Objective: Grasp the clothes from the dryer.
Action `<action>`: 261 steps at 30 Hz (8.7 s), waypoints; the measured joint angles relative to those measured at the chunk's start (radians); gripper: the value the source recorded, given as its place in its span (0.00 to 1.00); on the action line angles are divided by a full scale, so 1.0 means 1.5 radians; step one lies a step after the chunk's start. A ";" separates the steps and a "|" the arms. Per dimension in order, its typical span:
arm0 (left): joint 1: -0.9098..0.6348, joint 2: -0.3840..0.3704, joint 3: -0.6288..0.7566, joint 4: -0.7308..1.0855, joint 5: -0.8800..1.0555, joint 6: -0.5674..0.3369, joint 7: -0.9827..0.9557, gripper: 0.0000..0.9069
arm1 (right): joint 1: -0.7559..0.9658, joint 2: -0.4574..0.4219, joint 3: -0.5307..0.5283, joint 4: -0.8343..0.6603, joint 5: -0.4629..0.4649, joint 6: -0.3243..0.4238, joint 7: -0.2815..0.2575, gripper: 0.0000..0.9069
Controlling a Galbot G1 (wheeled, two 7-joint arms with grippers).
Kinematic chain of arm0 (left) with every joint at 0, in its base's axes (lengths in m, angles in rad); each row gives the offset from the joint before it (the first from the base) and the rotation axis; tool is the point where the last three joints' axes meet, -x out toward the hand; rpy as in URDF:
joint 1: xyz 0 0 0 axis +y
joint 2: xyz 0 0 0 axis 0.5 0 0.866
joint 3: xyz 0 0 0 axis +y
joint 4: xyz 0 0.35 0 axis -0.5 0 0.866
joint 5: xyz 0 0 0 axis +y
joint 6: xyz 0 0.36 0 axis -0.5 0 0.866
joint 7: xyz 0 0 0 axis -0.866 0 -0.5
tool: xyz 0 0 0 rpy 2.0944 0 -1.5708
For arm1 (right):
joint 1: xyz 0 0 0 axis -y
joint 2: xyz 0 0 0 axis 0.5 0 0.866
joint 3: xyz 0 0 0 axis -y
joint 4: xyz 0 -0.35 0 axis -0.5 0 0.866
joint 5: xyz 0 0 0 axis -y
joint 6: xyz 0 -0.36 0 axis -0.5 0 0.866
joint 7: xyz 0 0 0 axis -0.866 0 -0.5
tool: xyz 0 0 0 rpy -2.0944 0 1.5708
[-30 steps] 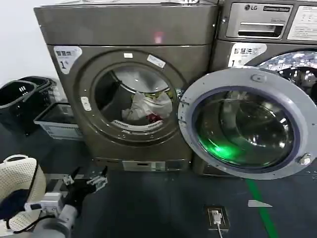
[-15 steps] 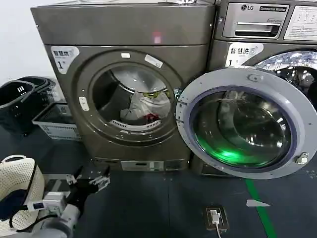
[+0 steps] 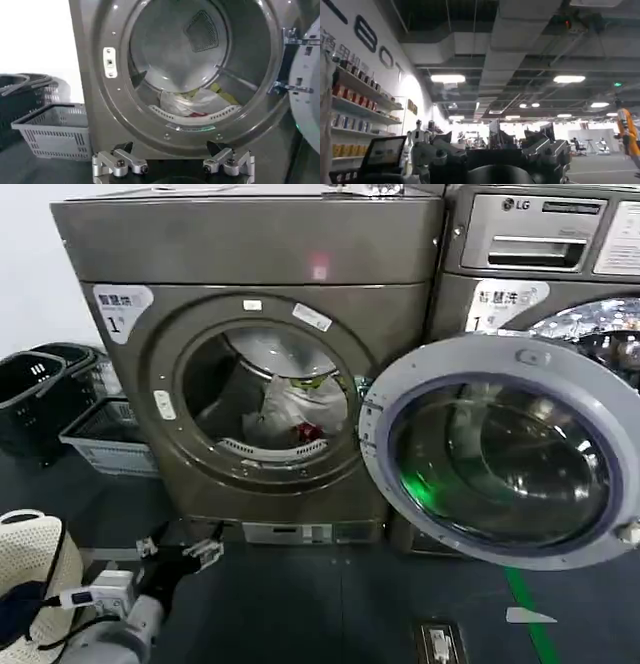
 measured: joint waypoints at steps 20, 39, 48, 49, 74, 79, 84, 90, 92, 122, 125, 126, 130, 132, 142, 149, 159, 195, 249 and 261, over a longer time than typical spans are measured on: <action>-0.011 0.002 0.015 0.013 0.004 0.000 -0.001 1.00 | -0.004 -0.003 -0.003 0.000 -0.001 0.001 0.000 1.00; -0.006 0.002 0.021 0.014 0.004 0.000 0.001 1.00 | -0.004 0.002 -0.005 0.004 0.000 0.000 0.000 1.00; -0.006 0.000 0.021 0.017 0.004 0.000 0.004 1.00 | -0.003 0.008 -0.006 0.005 0.000 0.001 0.001 1.00; -0.006 0.000 0.021 0.017 0.005 0.000 0.005 1.00 | -0.003 0.008 -0.006 0.005 0.000 0.001 0.001 1.00; -0.009 -0.005 0.034 0.023 0.032 0.000 0.017 1.00 | -0.006 0.013 -0.004 -0.007 -0.005 0.010 0.000 1.00; -0.009 -0.006 0.035 0.023 0.035 0.000 0.018 1.00 | -0.006 0.014 -0.005 -0.008 -0.007 0.014 0.002 1.00; -0.013 -0.009 0.038 0.028 0.041 0.000 0.022 1.00 | -0.007 0.015 -0.005 -0.009 -0.007 0.019 0.003 1.00; -0.035 -0.016 0.049 0.052 0.061 0.000 0.029 1.00 | -0.010 0.018 -0.007 -0.006 -0.006 0.026 0.001 1.00; -0.052 -0.016 0.053 0.069 0.067 0.000 0.033 1.00 | -0.012 0.018 -0.006 -0.006 -0.006 0.027 0.001 1.00; -0.458 -0.073 0.109 0.543 0.185 -0.012 0.061 1.00 | -0.019 0.021 -0.010 0.001 0.000 0.034 -0.003 1.00; -0.488 -0.069 0.116 0.587 0.265 -0.041 0.126 1.00 | -0.019 0.020 -0.012 0.002 0.000 0.034 -0.004 1.00; -0.495 -0.068 0.119 0.597 0.303 -0.055 0.159 1.00 | -0.019 0.020 -0.013 0.003 0.000 0.034 -0.004 1.00; -0.520 -0.068 0.124 0.620 0.498 -0.135 0.313 1.00 | -0.023 0.024 -0.014 0.004 0.000 0.036 -0.005 1.00; -0.528 -0.065 0.124 0.622 0.596 -0.184 0.388 1.00 | -0.024 0.024 -0.014 0.003 -0.001 0.038 -0.005 1.00; -0.572 -0.066 0.116 0.645 0.963 -0.406 0.687 1.00 | -0.019 0.025 -0.022 0.011 -0.002 0.038 -0.006 1.00; -0.606 -0.067 0.116 0.675 1.039 -0.489 0.805 1.00 | -0.018 0.028 -0.027 0.016 -0.003 0.038 -0.006 1.00; -0.643 -0.073 0.135 0.724 1.060 -0.509 0.875 1.00 | -0.012 0.029 -0.033 0.015 -0.005 0.041 -0.012 1.00; -0.680 -0.063 0.152 0.917 0.893 -0.482 0.892 0.00 | 0.003 0.035 -0.060 0.025 -0.019 0.039 -0.011 1.00; -0.574 -0.086 0.095 0.735 0.553 -0.385 0.451 0.00 | 0.006 0.042 -0.073 0.073 0.007 -0.006 0.009 1.00; -0.544 -0.134 0.098 0.665 0.375 -0.326 0.133 0.00 | 0.013 0.044 -0.081 0.083 0.011 -0.015 0.010 1.00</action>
